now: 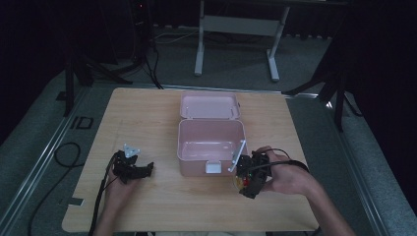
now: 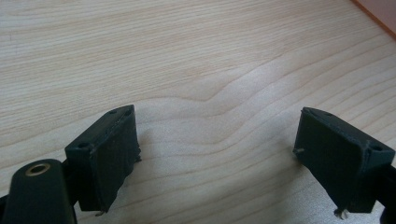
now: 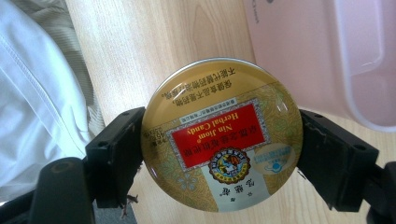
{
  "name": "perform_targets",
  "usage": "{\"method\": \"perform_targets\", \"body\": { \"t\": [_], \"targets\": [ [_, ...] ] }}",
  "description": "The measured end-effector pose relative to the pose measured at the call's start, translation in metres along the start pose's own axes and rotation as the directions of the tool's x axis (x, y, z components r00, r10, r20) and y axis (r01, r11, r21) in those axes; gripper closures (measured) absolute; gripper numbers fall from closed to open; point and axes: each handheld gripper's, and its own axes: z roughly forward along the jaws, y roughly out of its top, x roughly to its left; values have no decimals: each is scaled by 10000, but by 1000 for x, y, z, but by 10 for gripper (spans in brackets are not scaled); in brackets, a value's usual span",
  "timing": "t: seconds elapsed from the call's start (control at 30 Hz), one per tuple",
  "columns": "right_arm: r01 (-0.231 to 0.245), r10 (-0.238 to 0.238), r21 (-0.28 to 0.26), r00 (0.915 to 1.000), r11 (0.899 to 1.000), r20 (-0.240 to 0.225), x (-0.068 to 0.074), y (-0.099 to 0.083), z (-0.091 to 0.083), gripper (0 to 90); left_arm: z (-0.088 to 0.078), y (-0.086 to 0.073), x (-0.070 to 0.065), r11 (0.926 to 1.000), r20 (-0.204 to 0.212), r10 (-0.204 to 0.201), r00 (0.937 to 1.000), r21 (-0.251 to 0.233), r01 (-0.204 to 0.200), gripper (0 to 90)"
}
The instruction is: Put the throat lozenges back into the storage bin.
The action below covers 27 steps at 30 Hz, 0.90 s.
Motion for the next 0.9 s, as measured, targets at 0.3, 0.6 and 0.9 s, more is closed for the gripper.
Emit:
{"method": "perform_targets", "body": {
  "t": [0.3, 0.6, 0.9],
  "targets": [
    [-22, 22, -22, 9999, 10000, 139, -6, 1, -9, 201, 0, 0, 0, 10000, 0, 3, 10000, 2, -3, 140],
    [-167, 167, -4, 9996, 9999, 210, -15, 0, -14, 201, 0, 0, 0, 10000, 2, 4, 10000, 1, -4, 140],
    [-354, 356, -63, 9988, 9994, 343, -25, 0, -23, 201, 0, 0, 0, 10000, 4, 4, 10000, 6, -4, 140]
  ]
}}
